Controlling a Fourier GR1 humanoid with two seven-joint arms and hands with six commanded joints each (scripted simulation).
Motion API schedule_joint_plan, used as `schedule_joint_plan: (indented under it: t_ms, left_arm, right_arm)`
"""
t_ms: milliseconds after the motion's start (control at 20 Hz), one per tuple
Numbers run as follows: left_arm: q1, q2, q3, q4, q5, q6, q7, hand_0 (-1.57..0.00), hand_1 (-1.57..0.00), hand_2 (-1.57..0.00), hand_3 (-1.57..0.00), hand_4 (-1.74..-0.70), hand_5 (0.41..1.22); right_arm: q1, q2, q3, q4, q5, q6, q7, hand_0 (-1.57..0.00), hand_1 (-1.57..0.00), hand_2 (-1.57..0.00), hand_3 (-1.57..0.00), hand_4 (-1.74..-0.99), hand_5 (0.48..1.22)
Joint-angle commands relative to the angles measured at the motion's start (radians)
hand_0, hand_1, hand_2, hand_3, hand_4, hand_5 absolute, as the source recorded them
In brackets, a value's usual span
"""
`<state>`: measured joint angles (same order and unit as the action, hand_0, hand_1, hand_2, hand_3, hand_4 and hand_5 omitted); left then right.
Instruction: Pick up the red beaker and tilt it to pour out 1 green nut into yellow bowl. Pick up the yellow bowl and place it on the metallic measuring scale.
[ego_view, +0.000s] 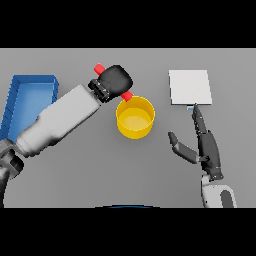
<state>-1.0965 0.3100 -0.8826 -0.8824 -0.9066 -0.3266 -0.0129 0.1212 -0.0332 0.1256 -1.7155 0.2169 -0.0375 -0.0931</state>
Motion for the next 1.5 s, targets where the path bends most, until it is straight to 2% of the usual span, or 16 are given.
schedule_joint_plan:
  t_ms: [0, 350, 500, 650, 750, 850, 950, 1050, 1150, 1200, 1350, 1450]
  left_arm:
    - [-0.022, -0.002, -0.020, 0.012, -0.022, -0.005, -0.011, -1.57, -1.57, -1.57, -1.50, -1.73, 1.220]
    - [-0.126, -0.005, -0.165, 0.063, -0.169, -0.006, -0.106, -1.57, -1.57, -1.57, -1.56, -1.74, 1.221]
    - [-0.130, 0.000, -0.227, 0.058, -0.228, 0.010, -0.118, -1.57, -1.57, -1.57, -1.56, -1.74, 1.221]
    - [-0.159, -0.014, -0.272, 0.079, -0.279, 0.031, -0.136, -1.57, -1.57, -1.57, -1.57, -1.73, 1.221]
    - [-0.182, -0.025, -0.299, 0.100, -0.312, 0.037, -0.138, -1.57, -1.57, -1.57, -1.57, -1.73, 1.221]
    - [-0.213, -0.031, -0.320, 0.098, -0.340, 0.034, -0.142, -1.57, -1.57, -1.57, -1.57, -1.73, 1.221]
    - [-0.268, -0.039, -0.340, 0.101, -0.367, 0.046, -0.174, -1.57, -1.57, -1.57, -1.57, -1.73, 1.221]
    - [-0.348, -0.037, -0.335, 0.117, -0.374, 0.023, -0.217, -1.57, -1.57, -1.57, -1.57, -1.73, 1.221]
    - [-0.425, -0.017, -0.318, 0.172, -0.385, 0.060, -0.232, -1.57, -1.57, -1.57, -1.57, -1.73, 1.221]
    - [-0.456, -0.008, -0.289, 0.196, -0.368, 0.051, -0.234, -1.57, -1.57, -1.57, -1.57, -1.73, 1.221]
    - [-0.528, 0.035, -0.187, 0.297, -0.319, 0.103, -0.213, -1.57, -1.57, -1.57, -1.57, -1.72, 1.221]
    - [-0.578, 0.066, -0.088, 0.380, -0.255, 0.082, -0.173, -1.57, -1.57, -1.57, -1.57, -1.73, 1.221]
  right_arm:
    - [-0.012, -0.001, -0.001, -0.001, 0.010, -0.010, 0.010, 0.00, 0.00, 0.00, 0.00, -1.213, 0.591]
    - [-0.007, 0.003, -0.001, -0.010, 0.002, -0.008, -0.015, 0.00, 0.00, 0.00, 0.00, -1.148, 0.566]
    - [-0.025, 0.002, -0.012, -0.006, -0.009, -0.010, 0.017, 0.00, 0.00, 0.00, 0.00, -1.130, 0.565]
    - [-0.008, 0.002, 0.003, 0.000, 0.019, -0.016, -0.016, 0.00, 0.00, 0.00, 0.00, -1.136, 0.578]
    - [-0.006, -0.009, -0.012, -0.019, -0.010, -0.002, -0.014, 0.00, 0.00, 0.00, 0.00, -1.135, 0.580]
    - [-0.002, 0.000, -0.001, -0.020, 0.001, -0.005, -0.002, 0.00, 0.00, 0.00, 0.00, -1.130, 0.577]
    - [-0.018, 0.001, -0.012, -0.001, 0.001, -0.015, 0.010, 0.00, 0.00, 0.00, 0.00, -1.133, 0.575]
    - [-0.012, 0.009, -0.003, -0.004, 0.008, -0.019, -0.004, 0.00, 0.00, 0.00, 0.00, -1.137, 0.568]
    - [-0.022, 0.015, 0.005, 0.002, 0.018, -0.023, -0.012, 0.00, 0.00, 0.00, 0.00, -1.135, 0.563]
    - [-0.014, 0.010, 0.006, -0.005, 0.028, -0.027, -0.018, 0.00, 0.00, 0.00, 0.00, -1.133, 0.557]
    - [-0.023, 0.008, 0.005, -0.010, 0.006, -0.011, -0.012, 0.00, 0.00, 0.00, 0.00, -1.128, 0.554]
    - [-0.030, 0.006, 0.001, -0.005, -0.018, 0.009, -0.010, 0.00, 0.00, 0.00, 0.00, -1.105, 0.559]
